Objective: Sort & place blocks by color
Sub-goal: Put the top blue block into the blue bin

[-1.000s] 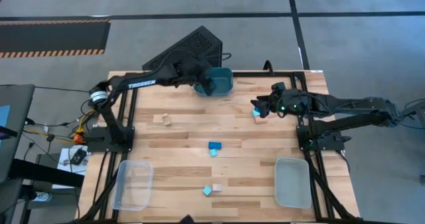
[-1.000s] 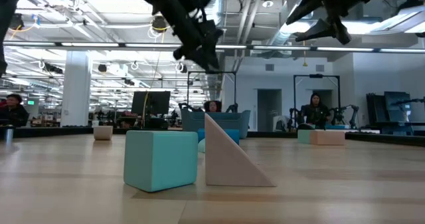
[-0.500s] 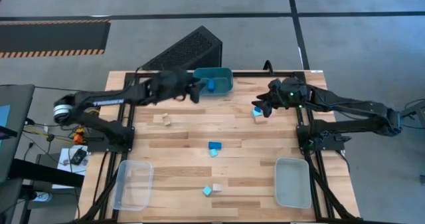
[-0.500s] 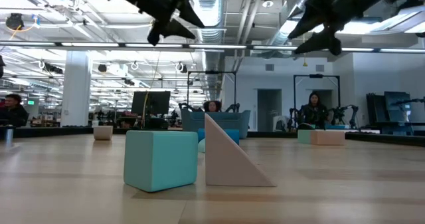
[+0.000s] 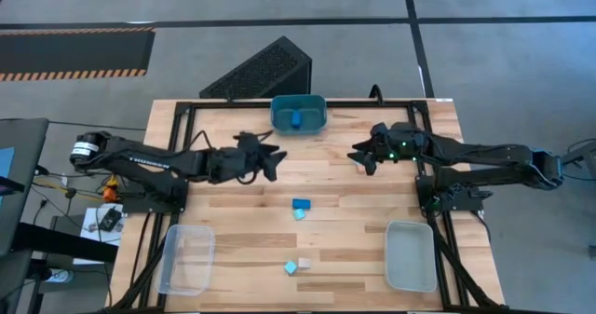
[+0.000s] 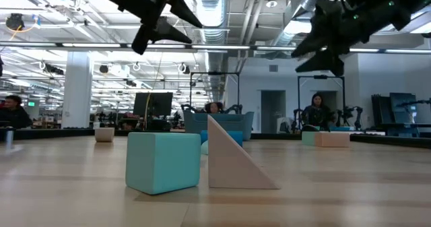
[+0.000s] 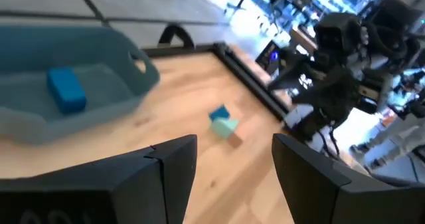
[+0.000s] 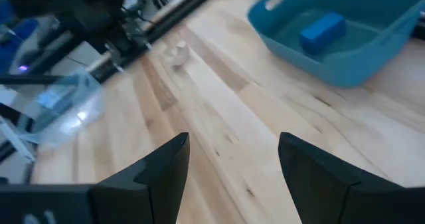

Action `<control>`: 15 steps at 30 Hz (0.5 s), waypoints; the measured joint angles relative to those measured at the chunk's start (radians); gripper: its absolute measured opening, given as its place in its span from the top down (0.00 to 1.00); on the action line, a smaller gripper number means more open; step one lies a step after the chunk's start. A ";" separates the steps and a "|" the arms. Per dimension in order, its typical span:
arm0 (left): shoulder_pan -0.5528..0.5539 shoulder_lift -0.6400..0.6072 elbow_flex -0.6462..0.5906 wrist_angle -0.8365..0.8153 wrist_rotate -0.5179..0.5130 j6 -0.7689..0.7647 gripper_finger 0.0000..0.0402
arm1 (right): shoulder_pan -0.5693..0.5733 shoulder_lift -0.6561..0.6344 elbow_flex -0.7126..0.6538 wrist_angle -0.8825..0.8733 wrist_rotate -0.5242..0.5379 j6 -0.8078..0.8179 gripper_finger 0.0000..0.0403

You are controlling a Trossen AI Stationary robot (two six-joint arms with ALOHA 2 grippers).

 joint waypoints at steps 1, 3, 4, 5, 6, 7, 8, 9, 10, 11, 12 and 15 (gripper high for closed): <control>-0.009 0.003 0.000 -0.014 0.002 -0.016 0.54 | 0.006 0.000 -0.011 0.002 0.024 0.000 0.37; -0.021 0.020 0.000 -0.032 0.028 -0.043 0.54 | 0.013 0.001 -0.033 -0.013 0.097 0.015 0.38; -0.022 0.033 0.000 -0.035 0.048 -0.047 0.54 | 0.013 0.001 -0.043 -0.036 0.130 0.030 0.38; -0.025 0.045 0.000 -0.029 0.071 -0.048 0.54 | 0.010 0.003 -0.047 -0.070 0.161 0.046 0.39; -0.027 0.055 0.000 -0.016 0.091 -0.049 0.54 | 0.005 0.009 -0.049 -0.095 0.190 0.062 0.40; -0.027 0.066 0.001 -0.002 0.105 -0.051 0.54 | 0.000 0.022 -0.049 -0.112 0.213 0.081 0.40; -0.027 0.079 0.005 0.005 0.116 -0.055 0.54 | -0.003 0.033 -0.049 -0.133 0.230 0.101 0.41; -0.028 0.093 0.006 0.012 0.127 -0.057 0.54 | -0.009 0.042 -0.049 -0.157 0.242 0.121 0.42; -0.028 0.107 0.006 0.018 0.137 -0.058 0.54 | -0.015 0.053 -0.049 -0.165 0.258 0.138 0.42; -0.028 0.119 0.006 0.032 0.143 -0.057 0.54 | -0.023 0.067 -0.048 -0.165 0.265 0.159 0.43; -0.028 0.129 0.006 0.051 0.145 -0.057 0.54 | -0.038 0.085 -0.048 -0.167 0.270 0.180 0.43; -0.028 0.153 0.008 0.087 0.159 -0.054 0.54 | -0.090 0.148 -0.048 -0.199 0.263 0.237 0.45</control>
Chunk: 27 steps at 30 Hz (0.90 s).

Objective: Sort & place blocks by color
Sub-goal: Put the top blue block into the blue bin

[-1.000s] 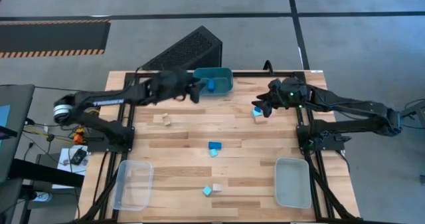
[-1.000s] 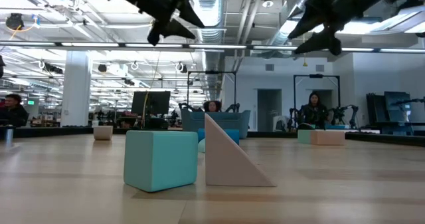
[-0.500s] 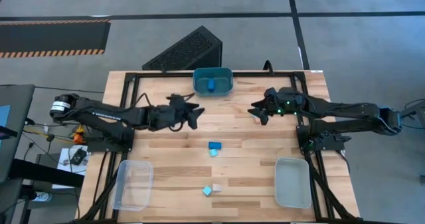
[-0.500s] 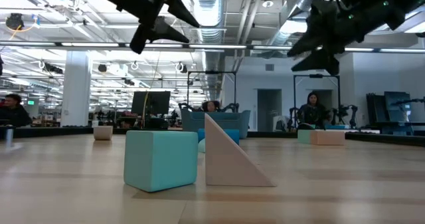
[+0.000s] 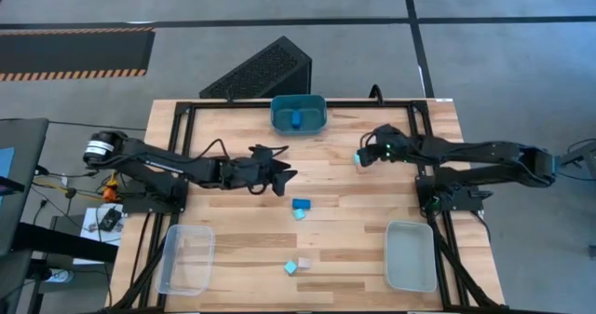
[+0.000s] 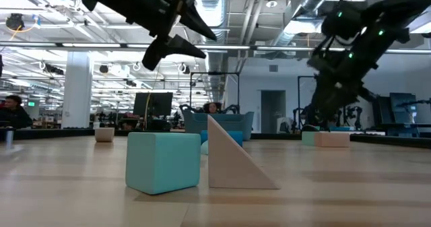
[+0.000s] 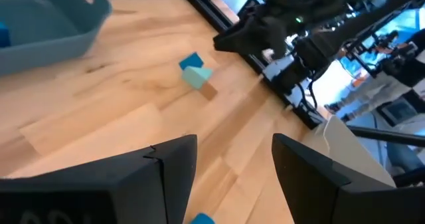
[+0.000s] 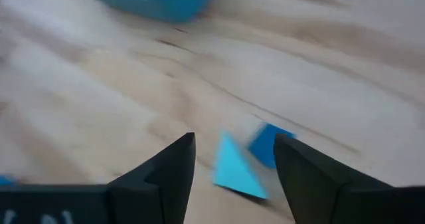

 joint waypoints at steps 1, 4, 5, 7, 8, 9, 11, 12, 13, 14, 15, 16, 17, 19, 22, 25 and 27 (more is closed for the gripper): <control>0.000 0.004 0.000 0.002 0.008 0.001 0.54 | -0.015 0.023 0.000 -0.005 -0.012 0.023 0.45; 0.000 0.003 0.000 0.009 0.043 0.044 0.54 | -0.045 0.097 0.000 -0.011 -0.023 0.071 0.47; 0.000 0.002 0.000 0.005 0.062 0.067 0.54 | -0.053 0.116 0.000 -0.009 -0.036 0.083 0.48; 0.000 -0.001 0.000 0.001 0.087 0.116 0.54 | -0.068 0.155 0.000 -0.005 -0.044 0.100 0.50; 0.000 -0.002 0.000 0.004 0.089 0.136 0.54 | -0.074 0.174 0.000 -0.007 -0.054 0.111 0.51; -0.001 -0.003 0.000 0.003 0.089 0.154 0.54 | -0.080 0.190 0.000 -0.007 -0.063 0.117 0.52; 0.004 -0.003 0.000 0.003 0.088 0.190 0.54 | -0.090 0.219 0.000 0.018 -0.065 0.119 0.54; 0.009 -0.003 0.000 0.003 0.088 0.205 0.54 | -0.094 0.237 0.000 0.032 -0.067 0.119 0.55; 0.014 -0.003 0.000 0.003 0.087 0.216 0.54 | -0.099 0.253 0.000 0.045 -0.072 0.120 0.56; 0.019 -0.003 0.000 0.003 0.088 0.226 0.54 | -0.105 0.266 0.000 0.061 -0.078 0.119 0.57; 0.023 -0.003 0.000 0.003 0.092 0.233 0.54 | -0.112 0.277 0.000 0.080 -0.087 0.119 0.58; 0.027 -0.003 0.000 0.003 0.101 0.237 0.54 | -0.116 0.289 0.000 0.101 -0.099 0.116 0.59; 0.029 -0.003 0.000 0.002 0.115 0.238 0.54 | -0.120 0.302 0.000 0.117 -0.107 0.116 0.60; 0.031 -0.003 0.000 -0.010 0.155 0.239 0.54 | -0.129 0.324 0.000 0.138 -0.121 0.113 0.62; 0.031 -0.003 0.000 -0.049 0.185 0.239 0.54 | -0.139 0.350 0.002 0.152 -0.123 0.113 0.65; 0.033 -0.003 0.000 -0.081 0.184 0.251 0.54 | -0.145 0.364 0.004 0.154 -0.125 0.113 0.71; 0.040 -0.003 0.000 -0.083 0.184 0.269 0.54 | -0.145 0.357 0.004 0.155 -0.134 0.112 0.75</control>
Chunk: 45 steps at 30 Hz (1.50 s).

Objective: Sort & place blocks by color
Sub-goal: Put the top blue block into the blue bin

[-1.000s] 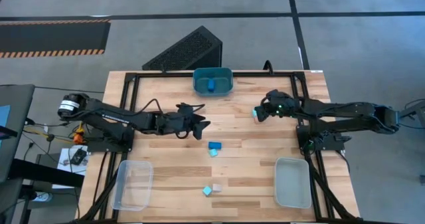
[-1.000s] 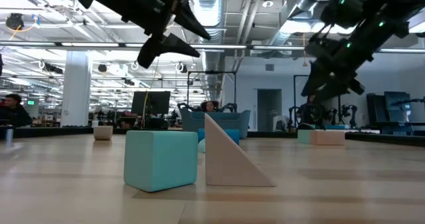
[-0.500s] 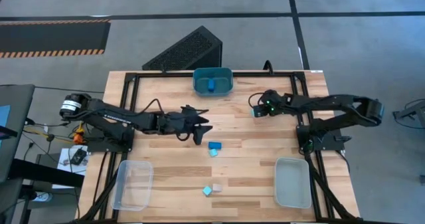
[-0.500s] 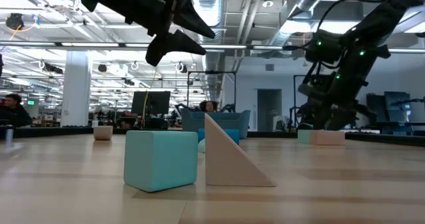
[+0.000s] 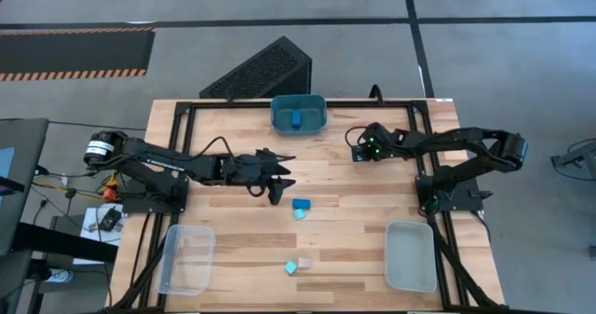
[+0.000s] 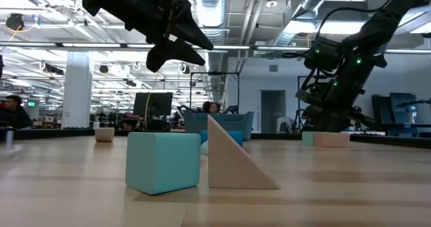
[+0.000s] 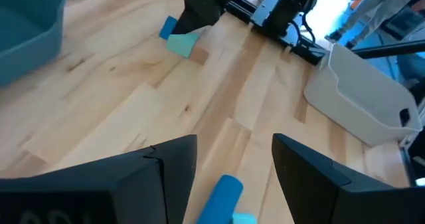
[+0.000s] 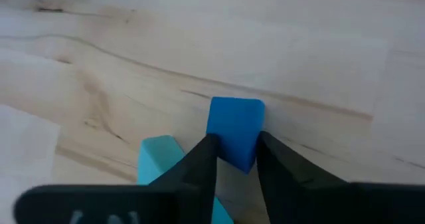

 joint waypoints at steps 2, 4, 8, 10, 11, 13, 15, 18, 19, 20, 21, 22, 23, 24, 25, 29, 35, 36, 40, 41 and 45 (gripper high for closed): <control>0.014 0.000 0.000 -0.001 -0.003 0.021 0.54 | -0.001 -0.020 -0.001 0.007 -0.026 -0.009 0.81; 0.031 0.000 0.000 0.001 -0.033 0.034 0.54 | 0.006 -0.049 -0.004 -0.006 -0.056 -0.011 0.86; 0.072 0.000 0.000 0.020 -0.079 0.068 0.53 | 0.041 -0.140 -0.005 0.001 -0.072 -0.014 0.91; 0.089 0.000 0.000 0.067 -0.058 0.113 0.52 | 0.060 -0.188 -0.005 0.020 -0.088 -0.034 0.92; 0.096 0.000 0.000 0.094 -0.044 0.143 0.51 | 0.071 -0.209 -0.005 0.044 -0.105 -0.042 0.93; 0.106 0.000 0.000 0.152 -0.023 0.221 0.49 | 0.090 -0.250 -0.005 0.101 -0.154 -0.034 0.93; 0.114 0.000 0.000 0.201 -0.012 0.322 0.46 | 0.106 -0.273 -0.005 0.177 -0.207 -0.001 0.93; 0.127 0.000 0.003 0.251 0.010 0.475 0.40 | 0.130 -0.284 -0.005 0.315 -0.260 0.073 0.94; 0.130 0.000 0.006 0.263 0.018 0.522 0.37 | 0.137 -0.283 -0.004 0.361 -0.279 0.097 0.94; 0.135 0.001 0.013 0.268 0.029 0.562 0.35 | 0.142 -0.279 -0.004 0.406 -0.297 0.121 0.95; 0.140 0.002 0.021 0.271 0.037 0.593 0.33 | 0.147 -0.274 -0.004 0.451 -0.312 0.145 0.95; 0.145 0.003 0.028 0.272 0.042 0.617 0.30 | 0.152 -0.269 -0.004 0.490 -0.322 0.167 0.95; 0.152 0.003 0.033 0.271 0.048 0.631 0.28 | 0.156 -0.262 -0.003 0.523 -0.329 0.187 0.95; 0.160 0.003 0.041 0.270 0.062 0.642 0.26 | 0.161 -0.255 0.004 0.542 -0.330 0.203 0.95; 0.170 0.003 0.047 0.270 0.078 0.649 0.25 | 0.164 -0.248 0.012 0.549 -0.333 0.214 0.95; 0.214 0.003 0.062 0.271 0.174 0.655 0.21 | 0.170 -0.208 0.056 0.576 -0.369 0.225 0.95; 0.269 0.003 0.063 0.269 0.282 0.676 0.20 | 0.169 -0.127 0.137 0.579 -0.420 0.218 0.95; 0.274 0.003 0.063 0.269 0.292 0.681 0.20 | 0.169 -0.112 0.150 0.577 -0.435 0.218 0.95; 0.290 0.004 0.063 0.269 0.314 0.717 0.20 | 0.172 -0.064 0.205 0.582 -0.463 0.229 0.95; 0.295 0.004 0.063 0.269 0.321 0.723 0.20 | 0.173 -0.052 0.217 0.580 -0.463 0.235 0.95; 0.320 0.004 0.063 0.268 0.357 0.726 0.20 | 0.169 -0.009 0.274 0.578 -0.484 0.240 0.95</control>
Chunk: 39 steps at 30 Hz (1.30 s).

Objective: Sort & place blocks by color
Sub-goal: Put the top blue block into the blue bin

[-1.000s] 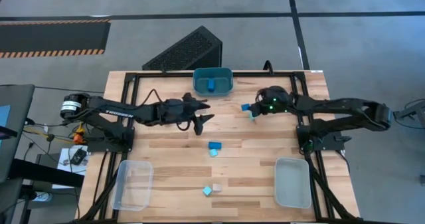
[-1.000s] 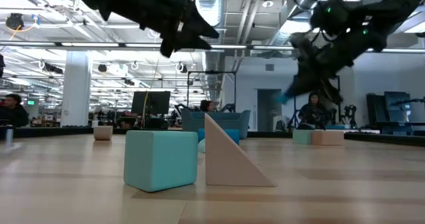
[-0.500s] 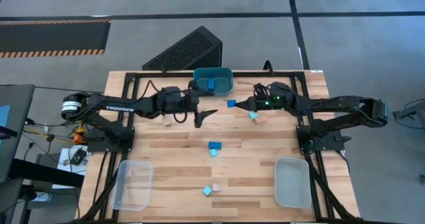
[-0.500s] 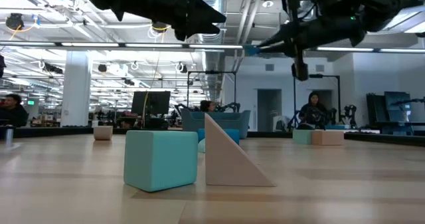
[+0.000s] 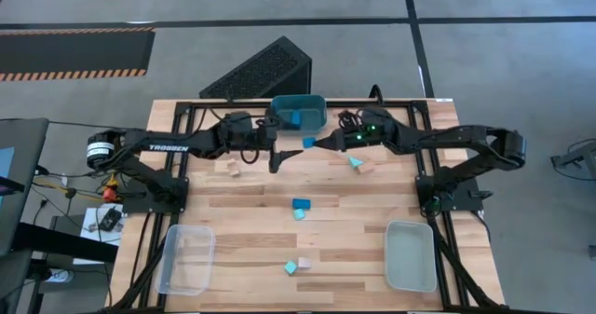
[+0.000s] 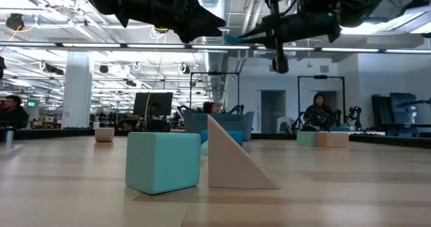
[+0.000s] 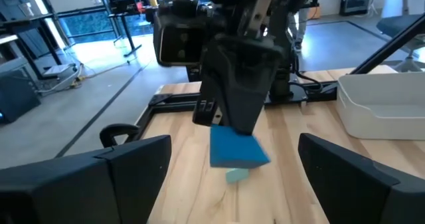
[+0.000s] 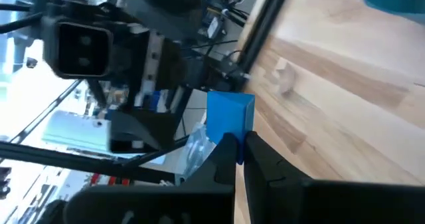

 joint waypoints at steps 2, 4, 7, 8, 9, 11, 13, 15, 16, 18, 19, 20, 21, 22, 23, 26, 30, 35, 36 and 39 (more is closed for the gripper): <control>0.010 0.000 0.000 -0.002 0.007 0.000 0.20 | -0.004 0.021 0.028 0.004 -0.005 0.005 0.95; 0.017 0.000 0.000 -0.002 0.008 0.000 0.20 | -0.004 0.043 0.053 -0.001 -0.014 0.004 0.95; 0.028 0.000 0.000 -0.003 0.009 0.001 0.20 | -0.004 0.074 0.089 0.003 -0.025 0.004 0.95; 0.031 0.000 0.000 -0.003 0.009 0.003 0.20 | -0.004 0.085 0.101 0.002 -0.026 0.004 0.95; 0.034 0.000 0.000 -0.003 0.008 0.004 0.20 | -0.004 0.098 0.112 0.002 -0.029 0.004 0.95; 0.039 0.000 0.001 -0.006 0.006 0.010 0.21 | -0.004 0.119 0.132 -0.003 -0.034 0.004 0.95; 0.041 0.000 0.001 -0.013 -0.016 0.018 0.23 | -0.004 0.130 0.150 -0.003 -0.043 0.004 0.95; 0.044 0.001 0.001 -0.023 -0.020 0.034 0.27 | -0.004 0.129 0.157 0.001 -0.039 0.002 0.95; 0.045 0.001 0.001 -0.032 -0.016 0.047 0.30 | -0.004 0.129 0.160 0.004 -0.026 0.000 0.95; 0.046 0.001 0.001 -0.057 0.002 0.055 0.35 | -0.013 0.127 0.160 0.004 -0.024 -0.001 0.95; 0.046 0.001 0.001 -0.068 0.008 0.056 0.38 | -0.019 0.124 0.159 0.004 -0.026 -0.003 0.95; 0.046 0.001 0.001 -0.075 0.009 0.056 0.40 | -0.025 0.120 0.159 0.005 -0.028 -0.003 0.95; 0.046 0.001 0.001 -0.076 0.005 0.056 0.42 | -0.027 0.118 0.159 0.010 -0.032 -0.003 0.95; 0.046 0.001 0.001 -0.073 0.004 0.056 0.44 | -0.031 0.118 0.159 0.010 -0.034 -0.003 0.95; 0.048 0.001 0.001 -0.068 0.005 0.056 0.46 | -0.033 0.118 0.159 0.009 -0.033 -0.002 0.95; 0.052 0.001 0.001 -0.023 0.006 0.055 0.51 | -0.038 0.118 0.159 0.007 -0.039 0.000 0.95; 0.055 0.001 0.001 0.013 0.008 0.084 0.54 | -0.037 0.118 0.159 0.011 -0.031 -0.004 0.95; 0.055 0.001 0.001 -0.002 -0.019 0.097 0.60 | -0.038 0.118 0.159 0.014 -0.031 -0.004 0.95; 0.055 0.001 0.001 -0.007 -0.020 0.100 0.62 | -0.037 0.118 0.159 0.012 -0.031 -0.005 0.95; 0.055 0.001 0.001 -0.015 -0.033 0.102 0.70 | -0.037 0.119 0.159 0.011 -0.028 -0.004 0.95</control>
